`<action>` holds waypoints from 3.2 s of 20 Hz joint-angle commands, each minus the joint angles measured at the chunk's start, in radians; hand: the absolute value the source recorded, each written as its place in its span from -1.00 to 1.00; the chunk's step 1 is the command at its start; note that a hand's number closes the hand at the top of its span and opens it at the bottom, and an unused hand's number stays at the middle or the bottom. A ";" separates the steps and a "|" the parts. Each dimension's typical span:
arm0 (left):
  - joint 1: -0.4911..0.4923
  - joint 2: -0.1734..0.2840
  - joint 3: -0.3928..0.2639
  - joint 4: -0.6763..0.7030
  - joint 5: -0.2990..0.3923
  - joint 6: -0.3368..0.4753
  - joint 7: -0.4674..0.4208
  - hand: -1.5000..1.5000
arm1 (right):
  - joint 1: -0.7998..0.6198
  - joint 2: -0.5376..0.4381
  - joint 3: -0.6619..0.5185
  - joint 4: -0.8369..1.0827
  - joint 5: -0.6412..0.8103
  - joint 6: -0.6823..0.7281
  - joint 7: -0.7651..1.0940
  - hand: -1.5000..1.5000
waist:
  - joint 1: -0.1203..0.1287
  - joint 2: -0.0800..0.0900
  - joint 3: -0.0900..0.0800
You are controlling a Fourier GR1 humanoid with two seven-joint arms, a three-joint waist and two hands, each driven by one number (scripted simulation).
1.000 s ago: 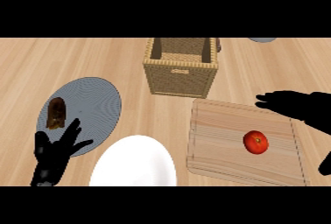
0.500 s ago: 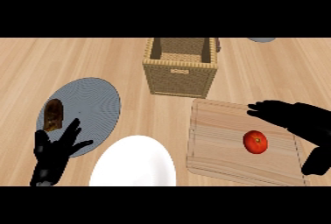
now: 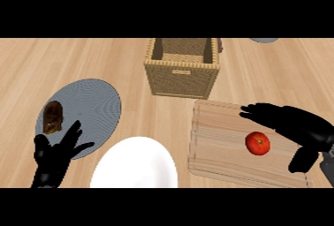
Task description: Pick the tomato from the cutting board and place it in the basket
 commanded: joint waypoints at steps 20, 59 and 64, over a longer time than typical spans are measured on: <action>0.030 -0.047 0.028 0.020 -0.075 -0.027 0.059 0.00 | -0.007 0.107 0.024 0.200 0.260 -0.083 -0.086 -1.00 | -0.002 0.007 -0.008; -0.023 -0.078 0.003 -0.006 -0.108 -0.104 0.091 0.00 | -0.248 0.686 0.139 0.072 0.196 -0.637 1.012 1.00 | 0.127 0.014 0.003; -0.047 -0.089 -0.002 0.026 -0.119 -0.093 0.092 0.00 | -0.438 0.686 0.207 0.008 0.204 -0.865 1.251 1.00 | 0.126 0.009 -0.010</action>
